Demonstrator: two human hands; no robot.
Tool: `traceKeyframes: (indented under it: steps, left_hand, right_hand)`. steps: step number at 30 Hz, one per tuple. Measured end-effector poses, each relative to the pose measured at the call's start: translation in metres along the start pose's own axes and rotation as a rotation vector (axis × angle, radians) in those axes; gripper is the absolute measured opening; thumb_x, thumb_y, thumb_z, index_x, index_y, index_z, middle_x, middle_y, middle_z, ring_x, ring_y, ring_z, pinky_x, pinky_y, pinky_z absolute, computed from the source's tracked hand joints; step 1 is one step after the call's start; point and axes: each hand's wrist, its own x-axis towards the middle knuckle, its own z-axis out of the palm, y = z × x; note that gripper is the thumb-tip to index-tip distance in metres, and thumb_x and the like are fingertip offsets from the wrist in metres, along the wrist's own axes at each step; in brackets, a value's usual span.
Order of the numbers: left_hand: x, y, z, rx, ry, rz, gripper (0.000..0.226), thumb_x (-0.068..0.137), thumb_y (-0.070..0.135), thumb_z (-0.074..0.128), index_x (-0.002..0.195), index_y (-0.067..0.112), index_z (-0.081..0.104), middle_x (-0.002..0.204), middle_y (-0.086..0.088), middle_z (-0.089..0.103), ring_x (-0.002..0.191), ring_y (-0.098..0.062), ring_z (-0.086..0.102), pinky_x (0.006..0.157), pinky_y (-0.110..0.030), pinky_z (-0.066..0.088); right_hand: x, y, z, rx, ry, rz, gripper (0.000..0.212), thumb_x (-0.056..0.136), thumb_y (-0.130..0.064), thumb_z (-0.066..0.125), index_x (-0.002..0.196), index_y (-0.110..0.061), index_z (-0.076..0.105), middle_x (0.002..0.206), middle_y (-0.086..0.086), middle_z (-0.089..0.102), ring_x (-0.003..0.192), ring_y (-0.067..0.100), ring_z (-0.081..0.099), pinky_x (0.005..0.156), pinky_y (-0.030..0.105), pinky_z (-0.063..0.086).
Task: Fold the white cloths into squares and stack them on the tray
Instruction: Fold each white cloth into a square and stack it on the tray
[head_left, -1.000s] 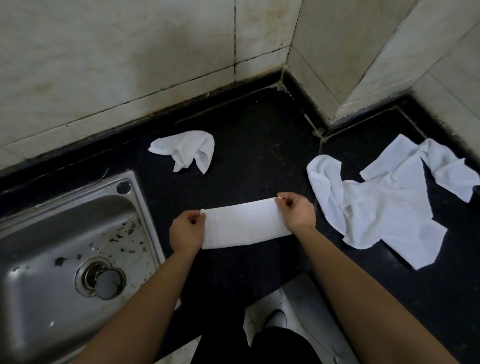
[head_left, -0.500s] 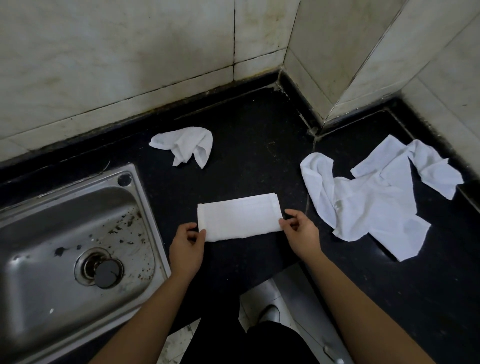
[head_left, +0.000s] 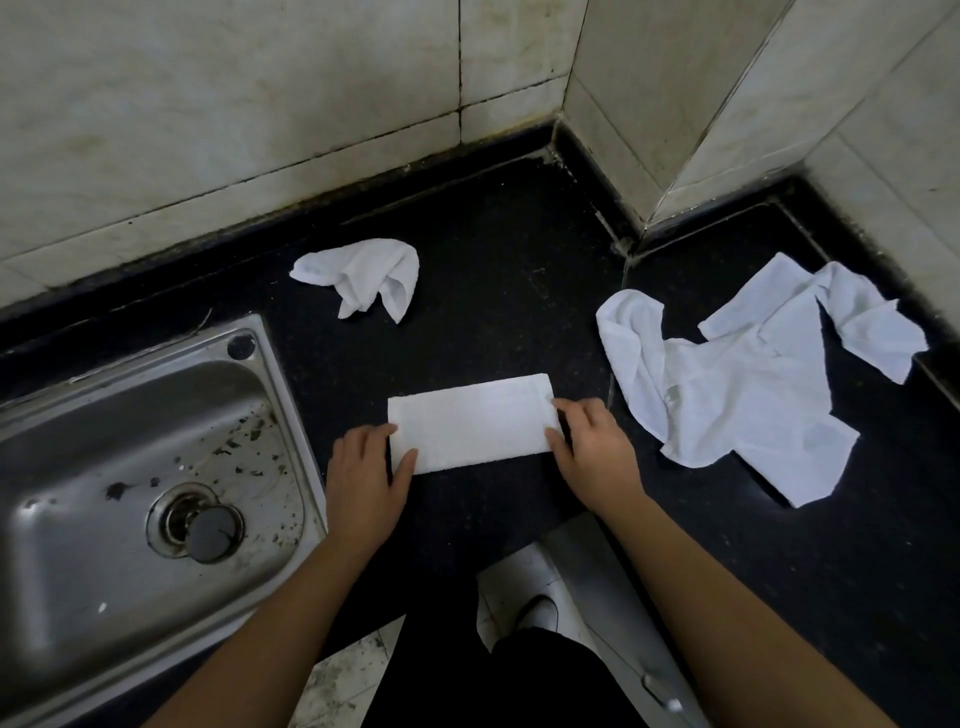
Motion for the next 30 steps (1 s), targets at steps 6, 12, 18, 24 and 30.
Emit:
traceKeyframes:
  steps: [6, 12, 18, 24, 30]
  left_hand:
    - [0.038, 0.008, 0.001, 0.315, -0.290, 0.302, 0.064, 0.079, 0.059, 0.047, 0.133, 0.025, 0.054, 0.142, -0.012, 0.043, 0.128, -0.032, 0.040, 0.100, -0.049, 0.039]
    - [0.049, -0.019, -0.002, 0.341, -0.467, 0.349, 0.068, 0.085, 0.069, 0.032, 0.145, 0.037, 0.036, 0.157, -0.007, 0.020, 0.143, -0.028, 0.014, 0.114, -0.049, 0.021]
    - [0.055, -0.013, -0.009, 0.346, -0.500, 0.382, 0.061, 0.089, 0.065, 0.044, 0.143, 0.036, 0.038, 0.154, -0.007, 0.021, 0.142, -0.029, 0.018, 0.113, -0.049, 0.022]
    - [0.048, -0.030, -0.022, 0.406, -0.463, 0.419, 0.062, 0.080, 0.052, 0.044, 0.133, 0.021, 0.052, 0.145, -0.012, 0.040, 0.132, -0.032, 0.040, 0.102, -0.050, 0.037]
    - [0.061, -0.009, -0.021, 0.441, -0.432, 0.454, 0.059, 0.073, 0.054, 0.048, 0.119, 0.018, 0.059, 0.126, -0.009, 0.051, 0.115, -0.030, 0.047, 0.091, -0.047, 0.039]
  right_hand:
    - [0.032, -0.038, -0.002, -0.221, -0.262, -0.288, 0.058, 0.084, -0.045, 0.061, 0.138, -0.026, 0.052, 0.140, 0.011, 0.047, 0.125, 0.034, 0.046, 0.098, 0.051, 0.045]
    - [0.037, -0.025, 0.005, -0.240, -0.343, -0.296, 0.058, 0.088, -0.059, 0.053, 0.141, -0.037, 0.047, 0.150, 0.005, 0.038, 0.137, 0.028, 0.034, 0.110, 0.049, 0.035]
    - [0.040, -0.029, -0.001, -0.245, -0.408, -0.273, 0.060, 0.088, -0.058, 0.055, 0.143, -0.035, 0.044, 0.150, 0.004, 0.035, 0.138, 0.027, 0.031, 0.113, 0.047, 0.029]
    - [0.017, -0.013, -0.008, -0.195, -0.238, -0.183, 0.044, 0.083, -0.047, 0.053, 0.120, -0.027, 0.063, 0.123, 0.006, 0.054, 0.106, 0.029, 0.054, 0.085, 0.045, 0.050]
    - [0.010, -0.014, -0.005, -0.036, -0.228, -0.050, 0.049, 0.083, -0.041, 0.068, 0.127, -0.021, 0.061, 0.122, 0.006, 0.055, 0.106, 0.027, 0.056, 0.087, 0.044, 0.052]
